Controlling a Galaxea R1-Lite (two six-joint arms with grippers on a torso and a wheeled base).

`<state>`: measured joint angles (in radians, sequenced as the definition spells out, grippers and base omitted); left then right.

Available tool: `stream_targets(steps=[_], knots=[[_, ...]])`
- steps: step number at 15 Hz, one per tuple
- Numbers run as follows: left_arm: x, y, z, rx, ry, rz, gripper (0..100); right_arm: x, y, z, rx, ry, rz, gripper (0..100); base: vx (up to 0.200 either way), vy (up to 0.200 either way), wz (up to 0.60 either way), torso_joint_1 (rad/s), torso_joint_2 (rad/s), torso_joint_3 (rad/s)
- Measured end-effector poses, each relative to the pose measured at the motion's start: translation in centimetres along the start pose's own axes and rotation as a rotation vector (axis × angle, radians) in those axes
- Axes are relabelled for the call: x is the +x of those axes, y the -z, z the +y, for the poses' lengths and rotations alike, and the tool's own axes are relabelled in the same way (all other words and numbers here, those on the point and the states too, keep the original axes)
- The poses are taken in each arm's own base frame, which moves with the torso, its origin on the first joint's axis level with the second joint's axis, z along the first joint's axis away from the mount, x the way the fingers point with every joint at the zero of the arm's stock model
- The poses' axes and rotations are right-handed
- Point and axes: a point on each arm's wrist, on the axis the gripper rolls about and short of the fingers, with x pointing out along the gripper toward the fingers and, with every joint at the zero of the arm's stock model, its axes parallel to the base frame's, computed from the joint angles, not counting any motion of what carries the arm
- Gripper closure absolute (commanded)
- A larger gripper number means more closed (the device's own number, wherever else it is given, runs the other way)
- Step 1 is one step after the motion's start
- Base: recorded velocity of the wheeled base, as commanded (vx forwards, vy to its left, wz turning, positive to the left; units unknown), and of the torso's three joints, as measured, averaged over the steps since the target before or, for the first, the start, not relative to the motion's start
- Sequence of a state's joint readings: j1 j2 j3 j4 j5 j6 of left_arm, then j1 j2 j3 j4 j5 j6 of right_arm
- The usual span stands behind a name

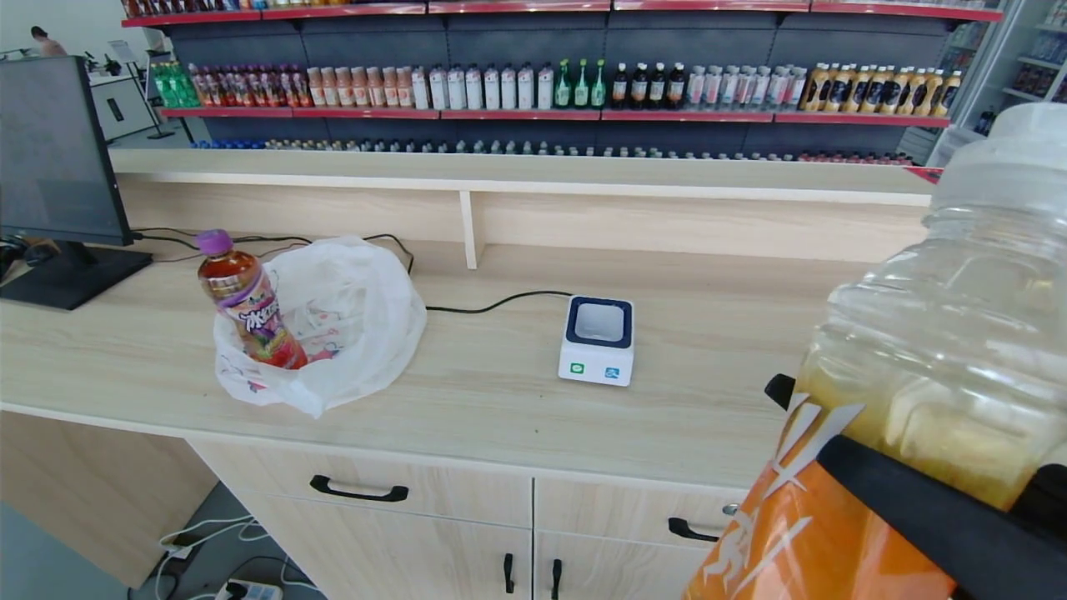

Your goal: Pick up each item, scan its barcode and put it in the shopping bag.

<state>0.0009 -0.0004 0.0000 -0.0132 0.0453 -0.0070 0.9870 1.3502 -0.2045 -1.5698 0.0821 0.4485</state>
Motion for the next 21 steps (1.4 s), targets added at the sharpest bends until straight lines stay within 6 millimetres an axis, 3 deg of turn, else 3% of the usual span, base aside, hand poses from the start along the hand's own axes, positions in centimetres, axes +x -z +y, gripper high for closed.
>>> stream_targets(steps=[7,21], knots=[[0.0,0.0,0.0,0.000,0.000,0.000,0,4.1,0.5,-0.5,0.054,0.136,0.065,100,0.000,0.000,0.00,0.000,0.00,0.000],[0.0,0.0,0.0,0.000,0.000,0.000,0,6.1,-1.5,0.1,0.112,0.228,0.047,100,0.000,0.000,0.00,0.000,0.00,0.000]])
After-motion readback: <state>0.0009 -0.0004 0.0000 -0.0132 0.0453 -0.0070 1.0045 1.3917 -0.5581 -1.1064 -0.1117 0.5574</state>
